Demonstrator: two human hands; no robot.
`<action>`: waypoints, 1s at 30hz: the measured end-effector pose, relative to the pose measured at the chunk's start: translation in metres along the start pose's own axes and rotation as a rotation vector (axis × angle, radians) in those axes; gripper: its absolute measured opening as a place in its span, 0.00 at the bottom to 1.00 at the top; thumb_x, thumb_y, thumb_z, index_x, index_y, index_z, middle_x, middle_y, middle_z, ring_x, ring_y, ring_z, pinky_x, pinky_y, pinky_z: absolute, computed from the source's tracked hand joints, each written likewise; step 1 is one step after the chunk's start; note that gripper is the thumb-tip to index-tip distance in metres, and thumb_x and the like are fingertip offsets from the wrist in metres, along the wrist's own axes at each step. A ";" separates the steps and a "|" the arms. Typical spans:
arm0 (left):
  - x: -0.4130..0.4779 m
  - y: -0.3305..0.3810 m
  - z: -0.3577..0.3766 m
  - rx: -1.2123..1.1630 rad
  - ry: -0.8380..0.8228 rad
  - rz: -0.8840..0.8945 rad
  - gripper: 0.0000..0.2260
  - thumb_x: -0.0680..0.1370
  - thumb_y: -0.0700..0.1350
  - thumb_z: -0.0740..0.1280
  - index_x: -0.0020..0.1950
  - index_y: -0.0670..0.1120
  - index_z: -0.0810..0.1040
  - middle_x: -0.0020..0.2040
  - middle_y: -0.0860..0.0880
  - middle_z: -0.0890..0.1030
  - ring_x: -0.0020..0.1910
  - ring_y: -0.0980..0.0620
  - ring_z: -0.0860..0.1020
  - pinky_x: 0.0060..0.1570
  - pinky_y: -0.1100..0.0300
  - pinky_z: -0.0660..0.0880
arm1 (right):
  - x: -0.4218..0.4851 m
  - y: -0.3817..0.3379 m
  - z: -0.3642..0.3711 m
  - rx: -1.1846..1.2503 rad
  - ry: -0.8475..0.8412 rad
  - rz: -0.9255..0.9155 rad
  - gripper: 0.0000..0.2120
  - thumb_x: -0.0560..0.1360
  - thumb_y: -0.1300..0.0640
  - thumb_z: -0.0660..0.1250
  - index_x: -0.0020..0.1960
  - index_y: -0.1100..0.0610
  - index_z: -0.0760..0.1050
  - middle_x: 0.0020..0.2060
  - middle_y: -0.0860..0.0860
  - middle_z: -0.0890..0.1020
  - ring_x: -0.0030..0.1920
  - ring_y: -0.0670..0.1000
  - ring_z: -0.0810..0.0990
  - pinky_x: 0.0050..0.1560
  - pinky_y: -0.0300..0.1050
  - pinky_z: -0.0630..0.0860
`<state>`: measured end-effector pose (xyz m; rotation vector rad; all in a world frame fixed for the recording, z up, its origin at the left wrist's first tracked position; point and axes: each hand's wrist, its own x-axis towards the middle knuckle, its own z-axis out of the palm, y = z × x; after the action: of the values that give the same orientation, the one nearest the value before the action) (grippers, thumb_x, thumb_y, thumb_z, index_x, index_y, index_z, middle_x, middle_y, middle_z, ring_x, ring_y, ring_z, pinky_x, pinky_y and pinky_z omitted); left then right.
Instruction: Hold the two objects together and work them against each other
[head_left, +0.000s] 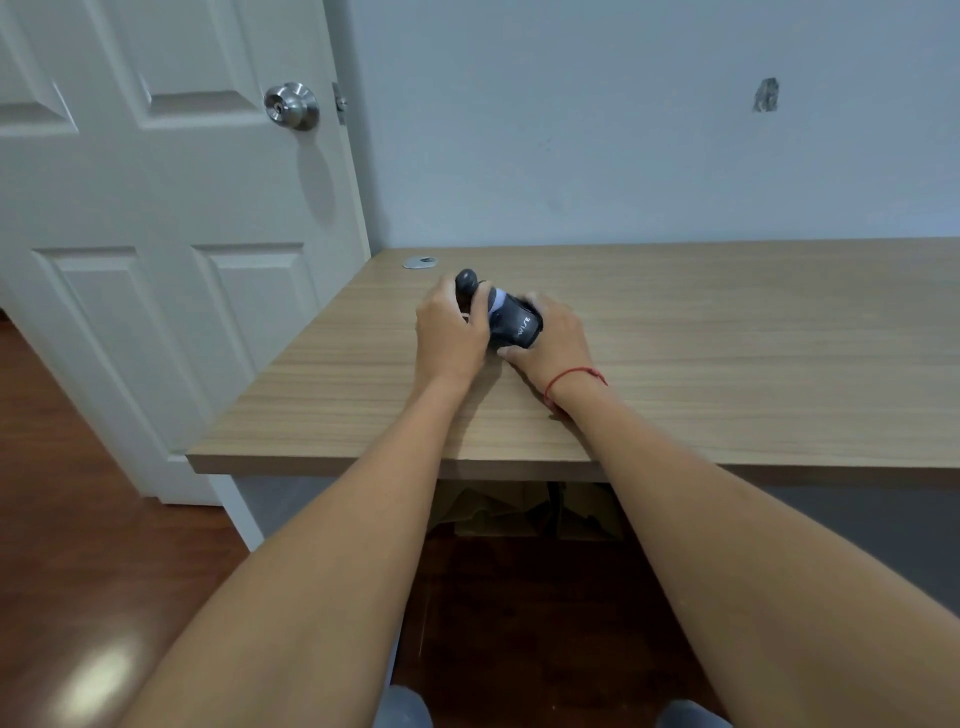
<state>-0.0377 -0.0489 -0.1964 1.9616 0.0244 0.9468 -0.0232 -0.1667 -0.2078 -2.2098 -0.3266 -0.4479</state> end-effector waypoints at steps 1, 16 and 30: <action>0.001 -0.003 0.000 0.056 -0.016 -0.039 0.11 0.78 0.46 0.66 0.42 0.39 0.73 0.42 0.39 0.81 0.42 0.40 0.78 0.39 0.56 0.70 | -0.001 -0.001 0.000 0.006 -0.006 0.009 0.29 0.65 0.60 0.77 0.65 0.56 0.73 0.59 0.54 0.79 0.60 0.53 0.76 0.54 0.37 0.66; -0.005 0.001 0.002 0.051 -0.005 0.155 0.15 0.76 0.47 0.68 0.35 0.43 0.67 0.31 0.45 0.72 0.32 0.45 0.71 0.36 0.50 0.73 | 0.002 -0.001 0.000 0.001 0.047 0.144 0.16 0.67 0.52 0.72 0.51 0.57 0.73 0.47 0.54 0.78 0.45 0.54 0.75 0.39 0.45 0.69; -0.005 0.002 0.002 -0.040 0.048 0.152 0.13 0.77 0.47 0.67 0.38 0.40 0.72 0.34 0.43 0.78 0.35 0.44 0.77 0.39 0.48 0.77 | -0.004 -0.006 -0.003 0.025 0.026 0.103 0.19 0.64 0.58 0.75 0.53 0.60 0.76 0.49 0.56 0.81 0.47 0.54 0.78 0.42 0.43 0.68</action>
<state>-0.0403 -0.0531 -0.1984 1.9240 -0.1172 1.0847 -0.0296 -0.1657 -0.2030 -2.1831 -0.2021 -0.4132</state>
